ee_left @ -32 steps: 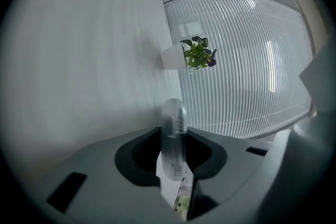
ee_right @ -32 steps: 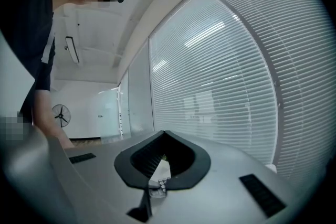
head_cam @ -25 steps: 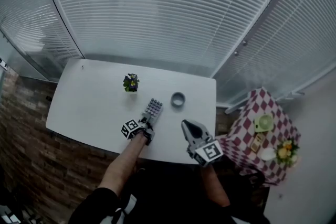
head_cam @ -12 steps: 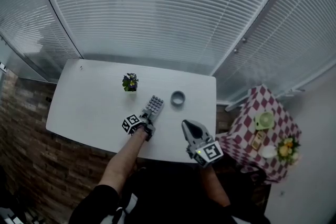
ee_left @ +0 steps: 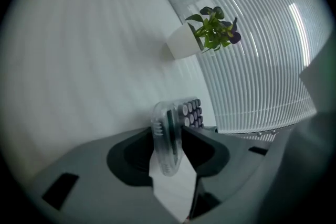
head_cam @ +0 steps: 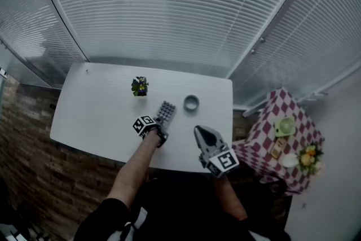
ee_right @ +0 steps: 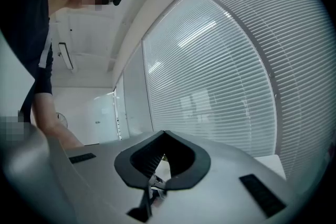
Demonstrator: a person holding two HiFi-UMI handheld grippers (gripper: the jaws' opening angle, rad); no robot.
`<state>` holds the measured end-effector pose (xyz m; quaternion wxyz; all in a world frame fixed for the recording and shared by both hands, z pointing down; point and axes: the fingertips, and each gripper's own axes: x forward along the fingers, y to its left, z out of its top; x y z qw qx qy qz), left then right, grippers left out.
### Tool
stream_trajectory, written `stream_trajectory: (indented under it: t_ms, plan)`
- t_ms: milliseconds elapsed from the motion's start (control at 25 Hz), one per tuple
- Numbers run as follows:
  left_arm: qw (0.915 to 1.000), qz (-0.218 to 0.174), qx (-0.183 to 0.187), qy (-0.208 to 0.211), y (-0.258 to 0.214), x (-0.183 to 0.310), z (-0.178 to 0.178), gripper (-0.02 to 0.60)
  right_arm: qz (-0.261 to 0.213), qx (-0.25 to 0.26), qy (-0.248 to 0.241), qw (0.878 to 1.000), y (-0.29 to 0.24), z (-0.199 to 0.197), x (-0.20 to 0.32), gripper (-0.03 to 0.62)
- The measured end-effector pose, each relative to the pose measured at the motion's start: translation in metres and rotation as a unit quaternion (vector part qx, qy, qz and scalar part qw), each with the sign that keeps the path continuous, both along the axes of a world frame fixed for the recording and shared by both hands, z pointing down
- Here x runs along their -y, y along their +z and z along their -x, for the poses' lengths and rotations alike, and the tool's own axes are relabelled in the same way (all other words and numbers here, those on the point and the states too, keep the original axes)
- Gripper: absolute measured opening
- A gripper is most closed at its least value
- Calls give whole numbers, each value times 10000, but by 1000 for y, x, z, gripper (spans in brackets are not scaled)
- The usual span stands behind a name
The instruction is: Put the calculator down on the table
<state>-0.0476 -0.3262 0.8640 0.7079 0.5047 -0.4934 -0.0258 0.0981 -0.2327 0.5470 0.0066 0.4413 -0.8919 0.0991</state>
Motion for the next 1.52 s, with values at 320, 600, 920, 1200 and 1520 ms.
stream_trajectory:
  t_ms: [320, 600, 920, 1200, 1520]
  plan:
    - [9994, 100, 73, -313, 1, -13, 6, 155, -72, 71, -16, 9999, -5, 1, -2, 5]
    - [9987, -160, -231, -431, -16, -27, 14, 155, -58, 19, 6, 10000, 0, 4, -4, 5]
    - [9798, -1479, -855, -1040, -97, -36, 46, 155, -32, -163, -38, 9999, 5, 11, -10, 5]
    - [9389, -2996, -1173, -1220, -196, -34, 68, 173, -43, -87, -121, 9999, 6, 17, -15, 5]
    - [8904, -4194, -1335, -1166, -292, -49, 75, 204, 14, -136, 63, 9999, 3, 14, -9, 5]
